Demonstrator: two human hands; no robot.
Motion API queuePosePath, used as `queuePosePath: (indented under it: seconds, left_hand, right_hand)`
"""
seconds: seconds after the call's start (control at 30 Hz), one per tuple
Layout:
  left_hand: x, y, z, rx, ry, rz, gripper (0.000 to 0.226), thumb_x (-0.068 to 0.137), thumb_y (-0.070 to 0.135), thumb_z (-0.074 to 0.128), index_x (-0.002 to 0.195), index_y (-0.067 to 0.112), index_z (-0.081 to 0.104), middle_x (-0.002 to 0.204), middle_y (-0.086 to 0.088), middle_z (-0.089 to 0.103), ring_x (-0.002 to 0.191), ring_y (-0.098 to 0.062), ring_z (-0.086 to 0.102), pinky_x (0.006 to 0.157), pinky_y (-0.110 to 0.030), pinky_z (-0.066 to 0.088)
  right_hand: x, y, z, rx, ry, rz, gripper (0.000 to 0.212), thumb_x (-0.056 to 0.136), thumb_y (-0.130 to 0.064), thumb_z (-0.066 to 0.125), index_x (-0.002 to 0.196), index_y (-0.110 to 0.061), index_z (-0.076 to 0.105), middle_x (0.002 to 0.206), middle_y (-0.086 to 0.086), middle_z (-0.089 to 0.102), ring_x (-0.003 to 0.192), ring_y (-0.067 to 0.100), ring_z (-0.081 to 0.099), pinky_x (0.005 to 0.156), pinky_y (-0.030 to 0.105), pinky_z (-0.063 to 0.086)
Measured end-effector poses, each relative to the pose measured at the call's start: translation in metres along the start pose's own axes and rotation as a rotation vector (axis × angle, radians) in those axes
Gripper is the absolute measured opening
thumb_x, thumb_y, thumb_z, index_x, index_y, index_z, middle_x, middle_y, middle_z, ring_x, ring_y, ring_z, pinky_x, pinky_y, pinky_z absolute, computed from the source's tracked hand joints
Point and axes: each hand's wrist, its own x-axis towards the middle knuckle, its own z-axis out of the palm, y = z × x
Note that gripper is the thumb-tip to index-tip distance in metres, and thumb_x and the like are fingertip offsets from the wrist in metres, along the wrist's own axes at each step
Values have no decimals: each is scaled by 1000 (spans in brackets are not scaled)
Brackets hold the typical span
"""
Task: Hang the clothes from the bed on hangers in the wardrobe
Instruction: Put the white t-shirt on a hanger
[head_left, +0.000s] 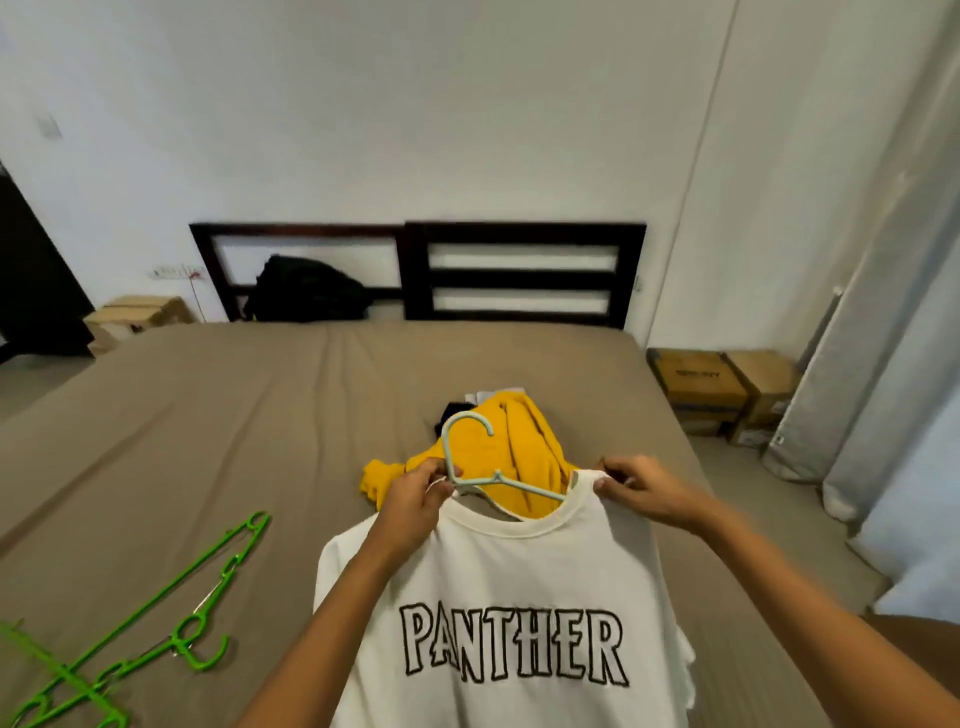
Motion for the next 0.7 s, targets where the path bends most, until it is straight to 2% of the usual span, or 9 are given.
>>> queuePosePath:
  seconds: [0.1,0.2,0.3,0.37,0.47,0.5,0.57,0.63,0.7]
  left_hand:
    - [6,54,-22,23,15,67,21,92,0,51,101,15,64,60,16,51,52,7,50,53,-10,34]
    - [15,110,-49,40,84,141,22,91,2,51,98,19,64,69,13,58,57,4,52,56,-9,35]
    - [25,173,-85,49,148,244,17,92,3,51,93,17,61,72,11,57,63,3,51,59,-6,37]
    - [30,216,-109,49,193,325,16,91,2,50,93,14,61,76,8,59,65,2,52,61,-3,37]
    - [32,273,-144,54,256,422,18,90,0,51,100,7,64,91,1,65,81,-6,58,70,2,37]
    - [31,289,-156,58,276,451,18,90,0,51,100,6,65,94,-1,67,85,-8,59,72,2,38]
    - [27,320,-177,71,322,522,18,89,0,52,100,6,65,96,-5,69,87,-11,61,77,-6,43]
    - [23,346,-195,94,359,588,17,88,-1,53,99,4,65,96,-7,69,88,-13,62,80,-14,44]
    - [20,367,-211,139,403,632,14,88,0,55,98,5,64,95,-7,68,86,-14,61,78,-17,44]
  right_hand:
    - [-22,-27,-35,50,88,-45,34,85,-50,47,79,-18,55,71,-7,51,64,4,44,59,26,35]
    - [-41,-64,-73,151,311,-100,40,82,-51,54,75,-12,51,65,-5,47,60,4,42,56,26,34]
    - [-56,-116,-125,352,432,-95,35,81,-35,68,78,-5,51,65,-4,54,59,5,47,56,20,39]
    - [-69,-154,-169,375,356,-98,36,73,-35,72,79,-5,53,64,-5,56,58,4,49,54,17,38]
    - [-95,-205,-234,332,161,-69,44,68,-49,74,80,-9,60,71,6,54,65,14,48,56,19,38]
    - [-104,-220,-252,325,135,-58,38,73,-45,74,80,-10,62,73,7,55,66,16,48,57,19,40]
    - [-119,-247,-278,257,151,-72,17,81,-23,73,79,-9,65,73,4,62,69,13,55,59,17,45]
    - [-129,-274,-291,140,327,-117,6,82,-10,70,78,-11,67,70,-2,65,69,11,56,60,13,46]
    - [-133,-293,-297,79,674,-199,13,84,-8,68,75,-17,67,68,-4,62,65,8,53,59,12,43]
